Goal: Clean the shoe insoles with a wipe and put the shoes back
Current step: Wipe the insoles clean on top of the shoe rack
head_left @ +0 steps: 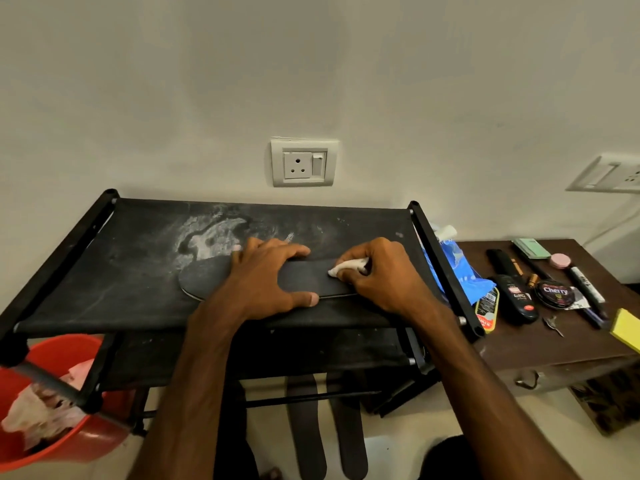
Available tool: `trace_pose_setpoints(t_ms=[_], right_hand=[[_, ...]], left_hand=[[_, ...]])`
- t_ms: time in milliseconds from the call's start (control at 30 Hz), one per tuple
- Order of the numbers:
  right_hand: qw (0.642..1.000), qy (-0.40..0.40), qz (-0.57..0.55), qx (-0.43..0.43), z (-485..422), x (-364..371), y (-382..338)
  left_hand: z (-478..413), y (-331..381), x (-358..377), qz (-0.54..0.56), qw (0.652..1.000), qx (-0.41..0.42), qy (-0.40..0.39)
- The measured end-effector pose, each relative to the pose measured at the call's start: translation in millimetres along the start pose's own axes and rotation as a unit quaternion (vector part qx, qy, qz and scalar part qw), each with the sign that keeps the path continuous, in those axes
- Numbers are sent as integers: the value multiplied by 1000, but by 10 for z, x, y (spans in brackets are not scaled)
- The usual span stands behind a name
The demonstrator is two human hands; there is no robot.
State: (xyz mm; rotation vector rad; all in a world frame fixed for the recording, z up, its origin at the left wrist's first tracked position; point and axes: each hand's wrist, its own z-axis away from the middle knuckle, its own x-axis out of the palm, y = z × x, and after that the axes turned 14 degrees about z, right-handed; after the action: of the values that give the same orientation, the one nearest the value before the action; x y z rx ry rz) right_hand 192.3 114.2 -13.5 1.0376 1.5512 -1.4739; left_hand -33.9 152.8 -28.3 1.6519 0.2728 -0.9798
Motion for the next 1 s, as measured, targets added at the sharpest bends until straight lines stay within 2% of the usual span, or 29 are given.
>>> trace_pose_setpoints(t_ms=[167,333,567,633,833,900,1000], right_hand=[[998,38,3,47,-57,30,37],[999,22,21,44,-107,18,4],[995,-77,6,-63,29,-9,-130],[994,-79,-6,-70,37,-34,-104],[998,23,20,53,-25,-138,85],[999,2,22,34,18,-118,36],[997,-59,1,-40,106,-35,-135]], left_hand=[[167,-214,-226,-26,999,-36,25],[204,-199,-175,-16,998,-20,52],[235,-167,-171,1,998,-17,57],[239,-156,-169,8,998,-16,55],[247,-149,-169,13,998,-21,55],[242,-152,-169,15,998,-23,57],[223,-160,-163,9,998,-22,57]])
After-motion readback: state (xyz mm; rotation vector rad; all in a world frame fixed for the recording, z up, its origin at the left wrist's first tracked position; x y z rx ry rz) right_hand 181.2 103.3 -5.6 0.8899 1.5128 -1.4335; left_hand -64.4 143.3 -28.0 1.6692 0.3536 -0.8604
